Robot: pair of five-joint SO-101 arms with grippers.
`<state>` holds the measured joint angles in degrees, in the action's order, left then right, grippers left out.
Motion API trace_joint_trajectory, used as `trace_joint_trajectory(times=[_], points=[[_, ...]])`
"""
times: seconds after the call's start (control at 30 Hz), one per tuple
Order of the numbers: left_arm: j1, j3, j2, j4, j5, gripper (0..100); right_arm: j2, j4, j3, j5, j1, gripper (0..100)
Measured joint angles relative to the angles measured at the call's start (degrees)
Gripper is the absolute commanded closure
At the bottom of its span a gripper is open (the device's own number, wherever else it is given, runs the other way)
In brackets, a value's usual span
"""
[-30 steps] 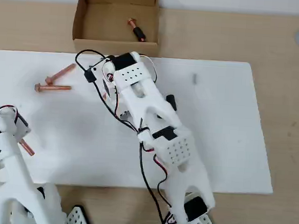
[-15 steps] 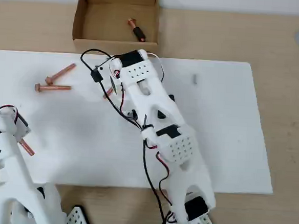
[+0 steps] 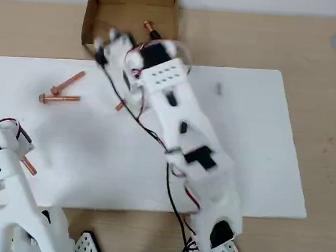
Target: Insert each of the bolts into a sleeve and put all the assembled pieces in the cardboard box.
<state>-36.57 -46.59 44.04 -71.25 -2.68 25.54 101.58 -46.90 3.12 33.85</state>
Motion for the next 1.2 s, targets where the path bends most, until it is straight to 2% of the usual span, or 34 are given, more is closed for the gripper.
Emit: trace_joint_trajectory(times=[0.17,0.3,0.5,0.6,0.7,0.8,0.9,1.1,1.2], points=[[0.4,4.2,2.2,0.0,-0.6,99,-27.9,0.0,-2.5,-0.2,6.2,98.8],[5.6,6.8,9.6,-0.4,-0.6,99,-49.4,0.0,6.7,-0.2,11.3,98.8],[23.9,7.0,27.4,-1.7,-0.6,99,-69.3,-0.1,39.0,-0.2,11.3,98.8],[33.5,7.1,37.2,2.2,-0.6,99,-76.2,-4.3,56.8,-0.2,11.3,98.8],[37.8,7.2,45.7,9.2,-0.6,99,-78.9,-12.4,72.0,-1.2,11.2,98.8],[39.4,7.9,50.4,13.8,-0.6,99,-81.1,-23.8,83.2,-6.8,11.3,98.8],[39.6,8.1,52.7,13.9,-0.6,99,-82.5,-37.6,91.4,-12.5,11.2,98.8],[39.6,8.2,55.3,11.5,-0.3,99,-83.1,-66.2,104.3,-13.7,11.2,98.8],[39.6,8.2,55.6,11.5,3.5,99,-83.1,-77.3,109.3,-13.7,11.2,98.8]])
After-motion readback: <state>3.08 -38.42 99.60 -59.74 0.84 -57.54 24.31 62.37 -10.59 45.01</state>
